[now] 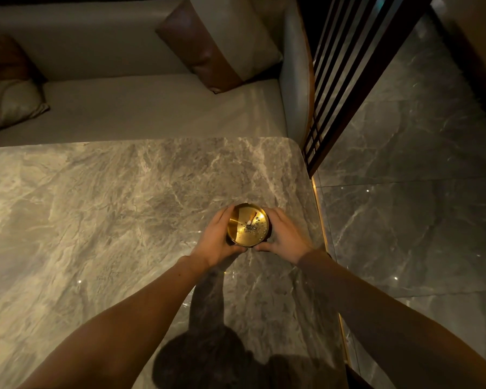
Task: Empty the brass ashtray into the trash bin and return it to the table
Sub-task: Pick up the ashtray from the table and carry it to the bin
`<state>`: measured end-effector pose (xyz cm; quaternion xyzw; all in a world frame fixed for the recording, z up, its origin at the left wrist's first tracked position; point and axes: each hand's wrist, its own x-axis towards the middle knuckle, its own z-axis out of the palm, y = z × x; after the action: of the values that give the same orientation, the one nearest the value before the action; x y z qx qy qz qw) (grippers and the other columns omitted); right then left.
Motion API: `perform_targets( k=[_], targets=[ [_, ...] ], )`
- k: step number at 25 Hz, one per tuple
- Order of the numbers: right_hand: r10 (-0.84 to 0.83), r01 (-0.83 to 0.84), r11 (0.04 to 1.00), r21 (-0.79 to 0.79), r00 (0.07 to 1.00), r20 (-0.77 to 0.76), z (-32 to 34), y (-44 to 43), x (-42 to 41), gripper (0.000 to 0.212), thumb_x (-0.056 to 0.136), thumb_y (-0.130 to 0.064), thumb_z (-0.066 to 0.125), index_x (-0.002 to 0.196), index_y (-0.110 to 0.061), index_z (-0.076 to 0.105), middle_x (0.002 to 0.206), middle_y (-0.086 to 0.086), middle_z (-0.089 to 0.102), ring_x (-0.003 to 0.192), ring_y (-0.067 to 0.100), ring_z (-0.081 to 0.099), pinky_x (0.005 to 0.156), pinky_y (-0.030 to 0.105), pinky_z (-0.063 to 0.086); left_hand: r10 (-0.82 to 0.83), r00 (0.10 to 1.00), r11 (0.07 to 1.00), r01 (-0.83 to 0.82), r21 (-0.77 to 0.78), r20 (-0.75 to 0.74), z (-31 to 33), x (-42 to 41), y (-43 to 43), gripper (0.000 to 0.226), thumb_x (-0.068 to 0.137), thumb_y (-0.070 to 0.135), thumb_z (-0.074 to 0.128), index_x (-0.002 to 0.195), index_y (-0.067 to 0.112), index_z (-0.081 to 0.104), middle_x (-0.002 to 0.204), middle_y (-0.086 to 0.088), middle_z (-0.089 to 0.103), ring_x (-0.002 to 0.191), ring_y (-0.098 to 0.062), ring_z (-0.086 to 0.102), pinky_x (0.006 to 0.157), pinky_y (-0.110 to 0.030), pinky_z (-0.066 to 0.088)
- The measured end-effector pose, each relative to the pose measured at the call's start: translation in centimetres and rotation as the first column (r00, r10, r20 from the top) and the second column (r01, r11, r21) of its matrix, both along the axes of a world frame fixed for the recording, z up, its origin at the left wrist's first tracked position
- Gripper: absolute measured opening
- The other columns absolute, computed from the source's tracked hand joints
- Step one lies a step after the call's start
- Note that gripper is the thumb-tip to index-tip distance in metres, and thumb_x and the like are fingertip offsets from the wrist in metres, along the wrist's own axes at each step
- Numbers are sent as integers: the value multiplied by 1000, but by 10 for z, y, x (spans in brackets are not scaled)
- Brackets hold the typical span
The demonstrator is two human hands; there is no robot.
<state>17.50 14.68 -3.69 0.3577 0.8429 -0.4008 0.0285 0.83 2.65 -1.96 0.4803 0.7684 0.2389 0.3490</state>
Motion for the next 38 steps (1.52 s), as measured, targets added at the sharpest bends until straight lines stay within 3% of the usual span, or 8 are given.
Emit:
perform_targets(
  k=[3,7,11,14,17,20,26,38],
  targets=[
    [-44,38,996,-80,996,-72,4,-1,3,106,57,-45,86,145,-24,31,140,-1,43,129,18,45,104,46,44,32,997,997,-37,71,73,7,-1,-3,108,57,34,92,146,19,34,143,-3,45,128,-12,43,106,-27,36],
    [-82,56,985,-164,985,-155,20,-6,9,107,56,-47,86,146,-24,32,141,-1,44,128,18,47,103,46,46,72,978,990,-94,103,196,15,-4,-11,103,53,30,94,141,23,41,136,7,48,128,-12,47,109,-36,43],
    [-172,102,955,-277,954,-244,42,-16,17,99,61,-23,91,144,-26,37,136,-7,47,121,7,51,96,25,49,101,949,983,-142,117,298,27,-3,-21,105,51,26,96,141,22,43,139,6,50,129,-8,49,109,-31,43],
    [-254,146,924,-352,925,-282,60,-23,21,93,61,-11,90,133,-42,39,125,-15,51,111,0,55,86,10,48,112,929,975,-171,142,354,44,0,-25,103,52,18,95,142,21,43,140,6,51,129,-2,49,107,-20,41],
    [-298,156,902,-402,899,-321,73,-29,26,94,57,-24,92,129,-56,41,129,-3,55,117,13,58,98,34,52,130,899,964,-213,159,417,59,6,-30,99,52,10,94,137,26,45,133,14,54,124,8,51,103,-13,41],
    [-307,147,893,-425,890,-337,87,-35,30,97,52,-38,92,135,-50,42,135,0,54,120,15,57,101,46,50,147,866,951,-256,172,478,71,10,-40,99,53,2,92,139,22,46,136,10,56,129,0,51,110,-22,39],
    [-282,118,912,-394,877,-390,113,-57,28,97,61,-24,91,144,-33,40,140,-4,51,126,11,51,105,46,46,150,850,926,-300,230,505,94,12,-70,100,54,10,93,142,14,46,140,1,56,133,-10,50,114,-35,38],
    [-218,37,922,-385,873,-437,141,-126,-21,90,63,-19,89,138,-38,45,139,-7,54,129,12,51,106,48,45,191,869,875,-362,322,457,134,-25,-149,97,54,13,91,140,16,47,136,8,58,128,-3,53,108,-20,41]
  ],
)
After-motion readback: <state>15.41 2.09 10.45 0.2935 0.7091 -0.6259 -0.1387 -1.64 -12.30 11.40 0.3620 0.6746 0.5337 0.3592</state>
